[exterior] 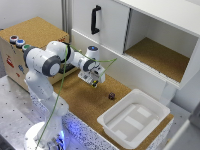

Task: Put the yellow object on top of the drawer

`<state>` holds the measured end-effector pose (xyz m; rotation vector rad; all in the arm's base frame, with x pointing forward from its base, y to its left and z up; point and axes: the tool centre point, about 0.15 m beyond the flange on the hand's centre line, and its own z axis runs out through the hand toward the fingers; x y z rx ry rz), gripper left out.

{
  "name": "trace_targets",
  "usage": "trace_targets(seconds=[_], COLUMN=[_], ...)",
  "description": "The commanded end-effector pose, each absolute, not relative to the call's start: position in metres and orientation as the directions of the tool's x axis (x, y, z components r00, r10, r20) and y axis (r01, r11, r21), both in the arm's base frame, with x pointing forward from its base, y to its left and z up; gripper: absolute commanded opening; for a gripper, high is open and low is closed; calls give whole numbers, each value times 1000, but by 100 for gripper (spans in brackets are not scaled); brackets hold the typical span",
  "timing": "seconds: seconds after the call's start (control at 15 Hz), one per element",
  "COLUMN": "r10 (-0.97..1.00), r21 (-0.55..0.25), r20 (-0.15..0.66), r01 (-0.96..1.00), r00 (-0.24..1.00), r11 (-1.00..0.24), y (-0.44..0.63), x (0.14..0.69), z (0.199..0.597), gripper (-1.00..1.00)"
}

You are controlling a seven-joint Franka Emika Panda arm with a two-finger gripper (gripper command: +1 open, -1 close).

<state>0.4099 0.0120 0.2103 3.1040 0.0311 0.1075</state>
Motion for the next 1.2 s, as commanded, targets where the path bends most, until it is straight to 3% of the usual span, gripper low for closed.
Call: trace_targets(seconds=[0.0, 0.53, 0.73, 1.13], r10=[-13, 14, 90, 334], r21=[43, 6, 3, 6], r20=[89, 297, 423, 470], r01=[-17, 12, 98, 375], r00=[996, 955, 901, 817], r11=[-999, -1000, -995, -927], y=[18, 64, 100, 199], x=[410, 391, 384, 392], z=[223, 360, 428, 498], gripper=[-100, -100, -100, -100])
